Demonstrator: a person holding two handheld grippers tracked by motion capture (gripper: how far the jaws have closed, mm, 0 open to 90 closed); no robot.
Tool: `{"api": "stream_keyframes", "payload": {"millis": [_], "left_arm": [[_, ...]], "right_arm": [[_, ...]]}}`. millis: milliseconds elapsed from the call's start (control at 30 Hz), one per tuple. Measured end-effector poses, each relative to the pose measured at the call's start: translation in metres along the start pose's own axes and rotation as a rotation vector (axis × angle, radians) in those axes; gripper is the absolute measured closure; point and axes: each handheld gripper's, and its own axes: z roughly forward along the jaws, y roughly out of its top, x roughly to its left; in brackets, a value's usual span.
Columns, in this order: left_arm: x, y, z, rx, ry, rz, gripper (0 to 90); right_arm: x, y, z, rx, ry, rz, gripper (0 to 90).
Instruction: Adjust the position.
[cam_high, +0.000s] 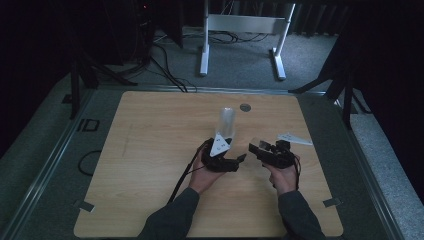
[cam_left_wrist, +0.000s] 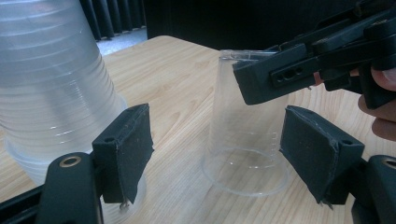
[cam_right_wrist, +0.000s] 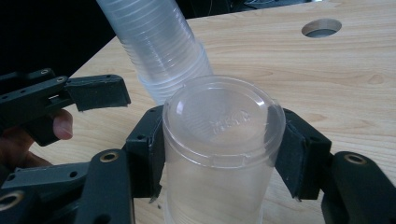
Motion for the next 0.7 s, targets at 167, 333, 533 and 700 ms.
{"api": "stream_keyframes", "payload": {"millis": [167, 333, 533, 700], "left_arm": [[-0.0011, -0.0006, 0.0014, -0.004, 0.002, 0.004, 25.1], [-0.0010, -0.0011, 0.0021, 0.006, -0.007, -0.002, 25.1], [-0.0021, -0.0018, 0.0042, 0.008, -0.013, -0.004, 25.1], [-0.0037, -0.0022, 0.0065, 0.014, -0.019, -0.002, 25.1]], "right_arm": [[0.0003, -0.0008, -0.0001, -0.004, 0.017, 0.016, 40.8], [-0.0030, -0.0016, -0.0007, -0.013, 0.049, 0.065, 40.9], [-0.0057, -0.0025, -0.0011, -0.017, 0.055, 0.096, 40.9], [-0.0056, -0.0022, -0.0017, -0.020, 0.058, 0.099, 41.0]]}}
